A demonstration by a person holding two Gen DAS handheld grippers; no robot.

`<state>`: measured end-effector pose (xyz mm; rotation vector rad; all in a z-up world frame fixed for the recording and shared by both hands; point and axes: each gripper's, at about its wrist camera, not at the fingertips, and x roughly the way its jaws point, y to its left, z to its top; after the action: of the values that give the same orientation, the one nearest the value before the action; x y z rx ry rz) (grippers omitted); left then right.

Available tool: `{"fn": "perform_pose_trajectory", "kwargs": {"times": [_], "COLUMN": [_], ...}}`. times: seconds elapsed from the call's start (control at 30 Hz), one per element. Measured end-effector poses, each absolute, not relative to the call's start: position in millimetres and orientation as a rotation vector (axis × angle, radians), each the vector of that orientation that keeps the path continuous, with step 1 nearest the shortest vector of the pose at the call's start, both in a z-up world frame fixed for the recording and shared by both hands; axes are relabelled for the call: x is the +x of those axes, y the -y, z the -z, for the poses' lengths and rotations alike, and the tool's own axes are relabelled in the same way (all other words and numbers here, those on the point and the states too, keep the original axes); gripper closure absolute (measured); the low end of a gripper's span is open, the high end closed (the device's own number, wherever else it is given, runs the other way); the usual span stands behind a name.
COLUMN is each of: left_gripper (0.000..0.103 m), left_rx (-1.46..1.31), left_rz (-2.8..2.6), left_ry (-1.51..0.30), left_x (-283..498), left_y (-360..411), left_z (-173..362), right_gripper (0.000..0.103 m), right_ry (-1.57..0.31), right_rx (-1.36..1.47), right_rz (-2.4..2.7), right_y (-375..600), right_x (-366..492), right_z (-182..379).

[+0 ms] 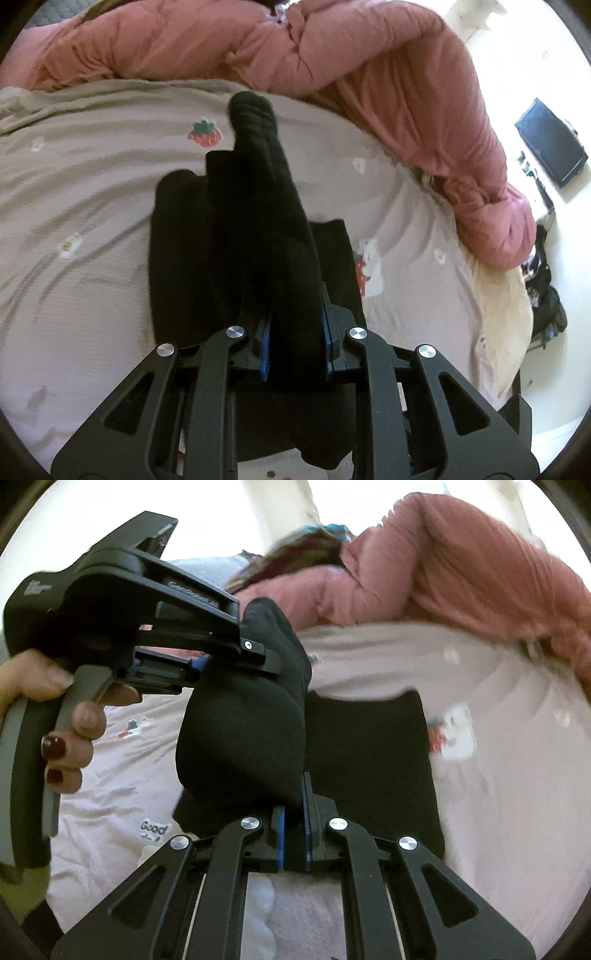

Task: Fold small clothes
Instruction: 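Open the right tool and release the folded shirt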

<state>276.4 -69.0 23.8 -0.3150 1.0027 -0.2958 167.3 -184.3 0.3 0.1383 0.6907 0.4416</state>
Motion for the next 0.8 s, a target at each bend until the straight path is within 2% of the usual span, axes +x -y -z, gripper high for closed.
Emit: {"fn": "perform_pose_trajectory", "kwargs": {"times": [0.1,0.13,0.17,0.2,0.4,0.6,0.7,0.77,0.8], "left_gripper": [0.087,0.077,0.06,0.056,0.055,0.055,0.055,0.054,0.054], "left_rx": [-0.312,-0.317,-0.333,-0.354,-0.334,-0.292,-0.209,-0.168,-0.145], "left_rz": [0.309,0.325,0.356,0.407,0.375,0.259,0.238,0.235,0.233], "left_ry": [-1.016,-1.013,-1.007,-0.994,-0.95,-0.956,-0.942,-0.927,-0.92], "left_x": [278.5,278.5,277.7,274.3,252.0,237.3,231.5,229.2,227.5], "left_y": [79.7,82.3,84.3,85.2,65.9,33.9,37.1,41.4,44.3], "left_z": [-13.2,-12.3,-12.6,-14.1,-16.8,7.3,13.5,13.6,13.5], "right_gripper": [0.097,0.097,0.097,0.096,0.095,0.091,0.073,0.054,0.053], "right_ry": [-0.754,-0.774,-0.788,-0.802,-0.834,-0.864,-0.869,-0.856,-0.853], "right_rx": [0.209,0.242,0.269,0.302,0.364,0.422,0.408,0.407,0.411], "right_rz": [-0.447,-0.45,-0.455,-0.455,-0.436,-0.43,-0.466,-0.471,-0.476], "right_y": [193.2,197.1,200.1,204.3,216.8,236.6,238.6,242.7,244.7], "right_x": [174.0,175.9,177.3,178.6,175.2,169.2,162.7,155.3,153.5], "right_z": [13.9,17.9,20.4,24.1,32.0,35.6,29.3,22.2,19.8]}}
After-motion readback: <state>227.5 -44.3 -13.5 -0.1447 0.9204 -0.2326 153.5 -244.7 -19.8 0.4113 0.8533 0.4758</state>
